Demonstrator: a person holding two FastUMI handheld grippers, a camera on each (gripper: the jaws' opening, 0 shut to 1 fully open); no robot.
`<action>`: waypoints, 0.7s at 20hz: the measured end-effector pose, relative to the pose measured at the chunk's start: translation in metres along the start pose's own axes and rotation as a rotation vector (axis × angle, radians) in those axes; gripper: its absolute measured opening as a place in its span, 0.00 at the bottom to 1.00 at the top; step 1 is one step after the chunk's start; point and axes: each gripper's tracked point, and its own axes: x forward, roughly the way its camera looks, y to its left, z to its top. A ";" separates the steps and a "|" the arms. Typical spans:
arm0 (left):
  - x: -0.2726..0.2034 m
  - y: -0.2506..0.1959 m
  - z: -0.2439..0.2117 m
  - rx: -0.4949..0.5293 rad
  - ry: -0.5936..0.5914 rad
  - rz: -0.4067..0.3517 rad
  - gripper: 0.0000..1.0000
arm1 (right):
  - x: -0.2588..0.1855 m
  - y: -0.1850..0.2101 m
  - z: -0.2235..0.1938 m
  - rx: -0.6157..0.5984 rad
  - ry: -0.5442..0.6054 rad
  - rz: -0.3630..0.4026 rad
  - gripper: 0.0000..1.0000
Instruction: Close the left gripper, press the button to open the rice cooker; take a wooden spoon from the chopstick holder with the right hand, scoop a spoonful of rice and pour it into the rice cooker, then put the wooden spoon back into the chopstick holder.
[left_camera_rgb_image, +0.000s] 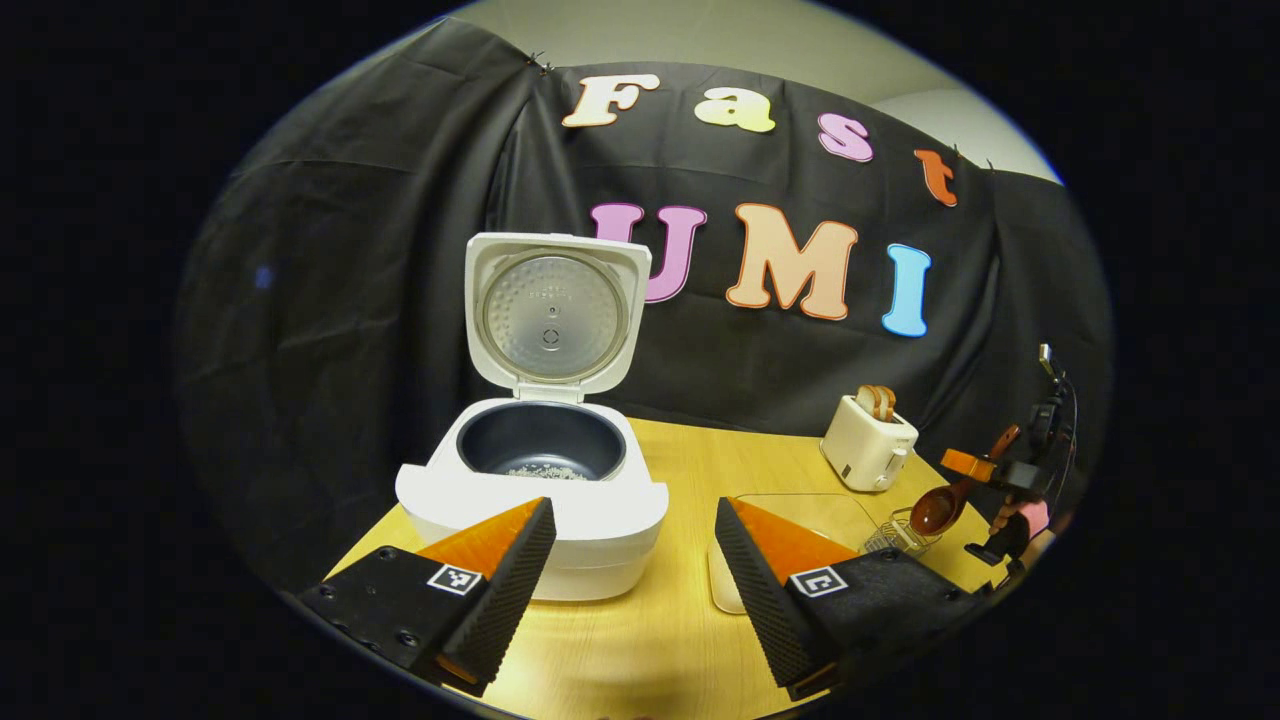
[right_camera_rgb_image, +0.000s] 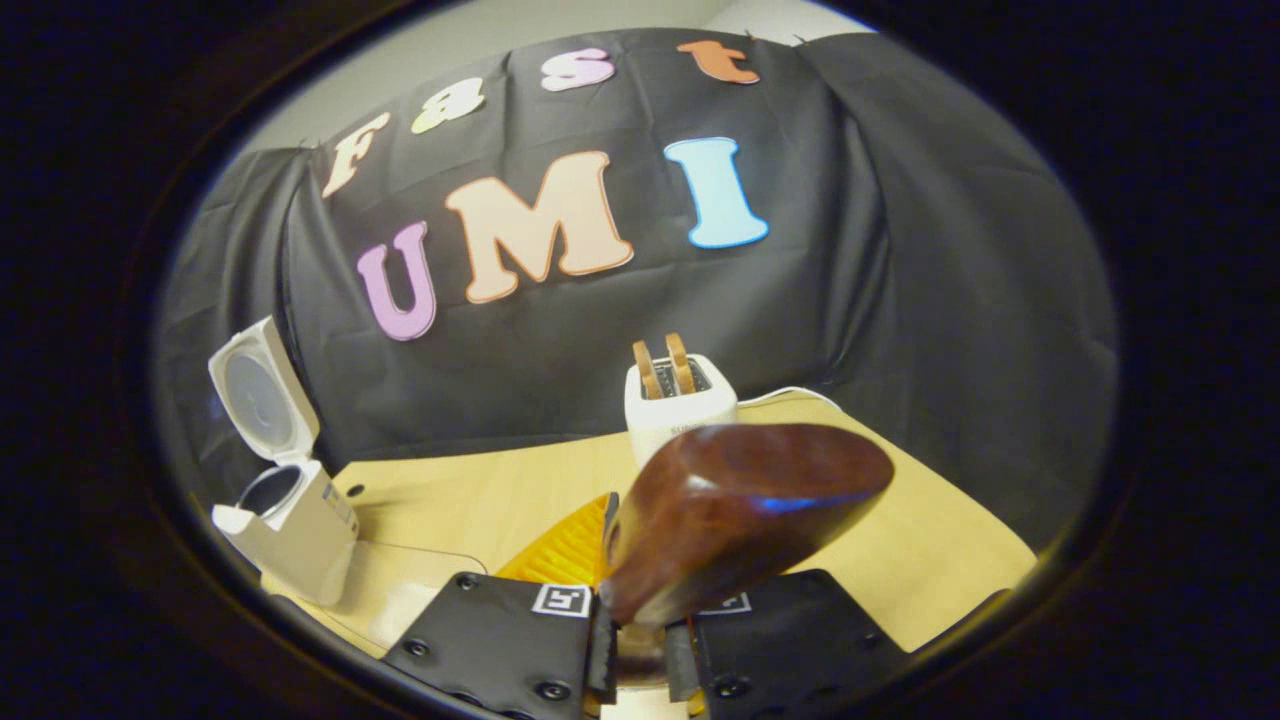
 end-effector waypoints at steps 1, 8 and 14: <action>0.000 0.001 0.000 0.003 0.001 0.004 0.95 | 0.003 0.002 -0.006 -0.021 0.006 -0.001 0.21; 0.003 0.003 0.003 0.001 0.001 0.017 0.95 | 0.012 0.017 -0.036 -0.136 0.023 0.016 0.22; 0.004 0.002 0.007 0.002 -0.006 0.017 0.95 | 0.014 0.017 -0.056 -0.131 0.065 0.033 0.23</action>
